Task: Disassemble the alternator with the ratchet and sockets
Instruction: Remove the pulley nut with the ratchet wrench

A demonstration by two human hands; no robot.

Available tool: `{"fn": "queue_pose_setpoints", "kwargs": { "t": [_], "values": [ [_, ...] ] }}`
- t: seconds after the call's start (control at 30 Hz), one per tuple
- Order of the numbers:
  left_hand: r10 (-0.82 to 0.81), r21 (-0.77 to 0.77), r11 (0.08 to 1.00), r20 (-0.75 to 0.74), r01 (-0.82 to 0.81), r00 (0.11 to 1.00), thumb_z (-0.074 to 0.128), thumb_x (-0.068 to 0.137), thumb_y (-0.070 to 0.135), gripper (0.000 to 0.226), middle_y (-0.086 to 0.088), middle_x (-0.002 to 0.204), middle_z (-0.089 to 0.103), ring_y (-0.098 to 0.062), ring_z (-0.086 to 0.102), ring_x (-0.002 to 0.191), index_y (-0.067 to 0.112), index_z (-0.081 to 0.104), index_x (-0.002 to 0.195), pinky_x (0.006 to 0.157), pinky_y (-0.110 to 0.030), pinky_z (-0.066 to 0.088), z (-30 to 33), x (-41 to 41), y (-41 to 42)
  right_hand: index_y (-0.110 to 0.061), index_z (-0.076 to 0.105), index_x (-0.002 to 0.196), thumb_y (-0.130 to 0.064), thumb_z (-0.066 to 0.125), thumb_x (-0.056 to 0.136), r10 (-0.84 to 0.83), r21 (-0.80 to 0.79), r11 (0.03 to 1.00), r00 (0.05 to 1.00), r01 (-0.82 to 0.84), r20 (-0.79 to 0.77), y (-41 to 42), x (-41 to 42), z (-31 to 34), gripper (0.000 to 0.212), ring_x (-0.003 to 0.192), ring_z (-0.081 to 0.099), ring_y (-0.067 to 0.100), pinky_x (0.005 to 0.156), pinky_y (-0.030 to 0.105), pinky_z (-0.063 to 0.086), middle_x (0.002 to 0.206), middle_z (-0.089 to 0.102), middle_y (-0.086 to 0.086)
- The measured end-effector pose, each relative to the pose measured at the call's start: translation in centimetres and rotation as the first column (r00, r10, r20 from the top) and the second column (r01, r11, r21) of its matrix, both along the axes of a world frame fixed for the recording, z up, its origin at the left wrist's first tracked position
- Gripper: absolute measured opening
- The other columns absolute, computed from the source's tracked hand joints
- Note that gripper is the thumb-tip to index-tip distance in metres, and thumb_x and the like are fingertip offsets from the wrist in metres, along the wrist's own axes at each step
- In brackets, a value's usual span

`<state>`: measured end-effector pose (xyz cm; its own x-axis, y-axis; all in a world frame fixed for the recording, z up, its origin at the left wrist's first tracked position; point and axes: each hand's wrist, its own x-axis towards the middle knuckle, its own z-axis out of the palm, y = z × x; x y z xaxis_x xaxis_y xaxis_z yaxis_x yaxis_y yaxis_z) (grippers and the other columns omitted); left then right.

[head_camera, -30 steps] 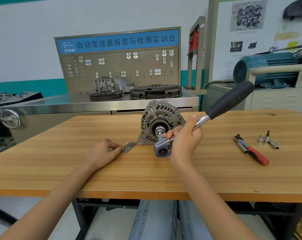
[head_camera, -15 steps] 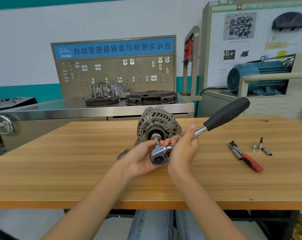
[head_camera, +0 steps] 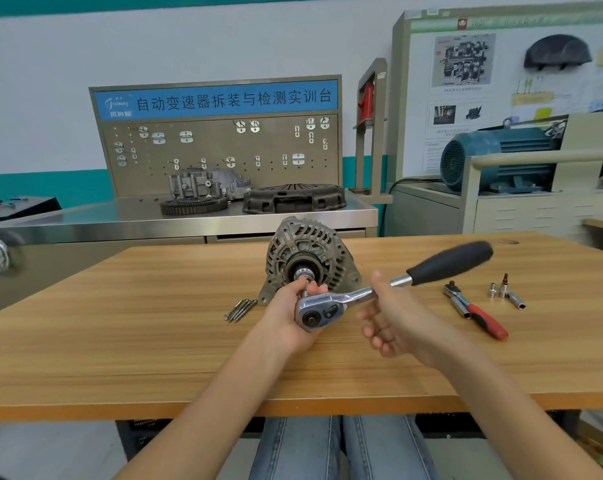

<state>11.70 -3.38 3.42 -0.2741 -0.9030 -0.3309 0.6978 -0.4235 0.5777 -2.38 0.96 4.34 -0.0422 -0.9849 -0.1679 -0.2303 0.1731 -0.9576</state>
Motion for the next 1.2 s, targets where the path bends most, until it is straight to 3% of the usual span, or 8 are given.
{"fn": "queue_pose_setpoints", "kwargs": {
  "t": [0.17, 0.23, 0.4, 0.5, 0.53, 0.63, 0.8, 1.2],
  "values": [
    [0.027, 0.005, 1.0, 0.003, -0.027, 1.0, 0.053, 0.098, 0.02, 0.023, 0.0, 0.049, 0.054, -0.01, 0.056, 0.036, 0.006, 0.057, 0.081, 0.037, -0.02, 0.047, -0.1, -0.3, -0.1, -0.01, 0.05, 0.073, -0.058, 0.014, 0.098, 0.006, 0.082, 0.997, 1.0, -0.006, -0.004, 0.1, -0.4, -1.0, 0.064, 0.032, 0.039, 0.008, 0.036, 0.014, 0.029, 0.04, 0.044, -0.003],
    [0.029, 0.009, 1.0, -0.013, -0.029, 0.999, 0.054, 0.097, 0.019, 0.022, 0.0, 0.053, 0.054, -0.01, 0.056, 0.037, 0.004, 0.058, 0.082, 0.036, -0.019, 0.046, 0.0, -0.2, 0.0, -0.01, 0.048, 0.068, -0.056, 0.015, 0.098, 0.011, 0.008, 1.0, 0.983, -0.01, -0.184, -0.1, -0.9, -1.2, 0.064, 0.027, 0.036, 0.007, 0.033, 0.012, 0.027, 0.036, 0.041, -0.006],
    [0.045, -0.007, 0.999, 0.009, -0.045, 0.999, 0.053, 0.098, 0.02, 0.023, 0.001, 0.053, 0.052, -0.009, 0.055, 0.037, 0.004, 0.058, 0.081, 0.036, -0.018, 0.046, -0.1, -0.3, 0.0, -0.011, 0.055, 0.069, -0.04, 0.026, 0.102, -0.183, -0.287, 0.953, 0.571, -0.098, -0.801, -0.1, -1.1, -1.4, 0.053, 0.052, 0.054, 0.013, 0.047, 0.026, 0.037, 0.056, 0.052, -0.003],
    [0.039, -0.012, 0.999, -0.007, -0.039, 0.999, 0.053, 0.098, 0.02, 0.024, 0.0, 0.049, 0.052, -0.009, 0.053, 0.037, 0.004, 0.057, 0.08, 0.037, -0.018, 0.046, -0.2, -0.4, -0.1, -0.021, 0.037, 0.053, -0.05, 0.034, 0.097, -0.51, -0.56, 0.814, 0.268, -0.158, -0.817, 0.0, -0.6, -1.6, 0.052, 0.044, 0.036, 0.006, 0.04, 0.023, 0.02, 0.05, 0.037, -0.008],
    [0.037, -0.012, 0.999, -0.015, -0.038, 0.999, 0.053, 0.098, 0.02, 0.024, 0.0, 0.049, 0.053, -0.009, 0.053, 0.037, 0.004, 0.057, 0.08, 0.037, -0.018, 0.047, -0.2, -0.4, -0.2, -0.021, 0.036, 0.055, -0.052, 0.038, 0.094, -0.571, -0.621, 0.746, 0.251, -0.239, -0.782, 0.1, -0.4, -1.5, 0.05, 0.042, 0.03, 0.003, 0.04, 0.021, 0.017, 0.049, 0.033, -0.011],
    [0.035, -0.011, 0.999, -0.026, -0.035, 0.999, 0.053, 0.098, 0.02, 0.024, -0.001, 0.049, 0.053, -0.01, 0.054, 0.036, 0.004, 0.057, 0.08, 0.035, -0.019, 0.046, -0.4, -0.4, -0.4, -0.021, 0.047, 0.076, -0.062, 0.037, 0.088, -0.408, -0.612, 0.658, 0.475, -0.439, -0.78, -1.2, 0.1, -1.4, 0.044, 0.059, 0.042, 0.006, 0.05, 0.021, 0.027, 0.069, 0.045, -0.01],
    [0.005, -0.03, 1.0, -0.015, -0.005, 1.0, 0.051, 0.099, 0.023, 0.026, 0.0, 0.051, 0.053, -0.012, 0.054, 0.038, 0.006, 0.056, 0.079, 0.049, -0.026, 0.052, -0.5, -0.4, -0.6, -0.016, 0.057, 0.084, -0.074, 0.039, 0.08, -0.085, -0.34, 0.767, 0.439, -0.544, -0.895, -3.3, 0.5, -1.5, 0.061, 0.068, 0.054, 0.01, 0.062, 0.032, 0.044, 0.074, 0.058, -0.007],
    [-0.02, -0.019, 1.0, 0.015, 0.021, 1.0, 0.056, 0.095, 0.021, 0.022, -0.004, 0.058, 0.066, -0.012, 0.063, 0.044, 0.004, 0.062, 0.083, 0.047, -0.023, 0.054, -0.7, 0.5, -0.3, -0.016, 0.053, 0.059, -0.065, 0.05, 0.079, 0.037, -0.421, 0.72, 0.637, -0.551, -0.77, -4.1, 1.2, -3.0, 0.054, 0.039, 0.038, 0.007, 0.044, 0.026, 0.03, 0.049, 0.047, -0.004]
  ]
}}
